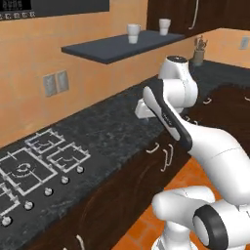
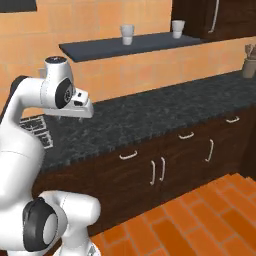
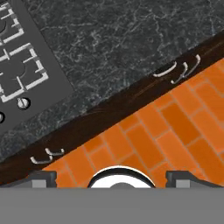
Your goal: Navigate to the fridge.
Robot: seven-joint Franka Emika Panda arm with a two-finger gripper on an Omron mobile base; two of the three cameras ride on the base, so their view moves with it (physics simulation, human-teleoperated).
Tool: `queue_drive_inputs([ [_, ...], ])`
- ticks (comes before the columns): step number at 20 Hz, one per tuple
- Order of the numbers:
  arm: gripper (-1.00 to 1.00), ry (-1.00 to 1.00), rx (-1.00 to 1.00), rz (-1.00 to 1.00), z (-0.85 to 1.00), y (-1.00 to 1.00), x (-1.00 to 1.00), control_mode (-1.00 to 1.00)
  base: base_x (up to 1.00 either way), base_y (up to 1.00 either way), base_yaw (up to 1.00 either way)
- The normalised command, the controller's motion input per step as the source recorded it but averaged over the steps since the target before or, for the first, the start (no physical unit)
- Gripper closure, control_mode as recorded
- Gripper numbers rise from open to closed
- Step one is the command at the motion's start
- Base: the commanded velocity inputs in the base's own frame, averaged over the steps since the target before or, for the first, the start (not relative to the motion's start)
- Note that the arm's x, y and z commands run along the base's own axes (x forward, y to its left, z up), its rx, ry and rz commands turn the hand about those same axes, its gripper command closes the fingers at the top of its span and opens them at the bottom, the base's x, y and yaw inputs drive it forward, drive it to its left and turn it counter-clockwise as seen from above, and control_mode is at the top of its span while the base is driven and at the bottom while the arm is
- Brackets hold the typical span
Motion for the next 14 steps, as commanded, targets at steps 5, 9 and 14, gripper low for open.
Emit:
queue_drive_inputs([
  [5, -1.0, 0.0, 0.0, 0.0, 0.0, 0.0, 0.0, 1.0, 0.0, 0.0, -1.0],
  [9, -1.0, 0.0, 0.0, 0.0, 0.0, 0.0, 0.0, 1.0, 0.0, 0.0, -1.0],
  [14, -1.0, 0.0, 0.0, 0.0, 0.0, 0.0, 0.0, 1.0, 0.0, 0.0, -1.0],
])
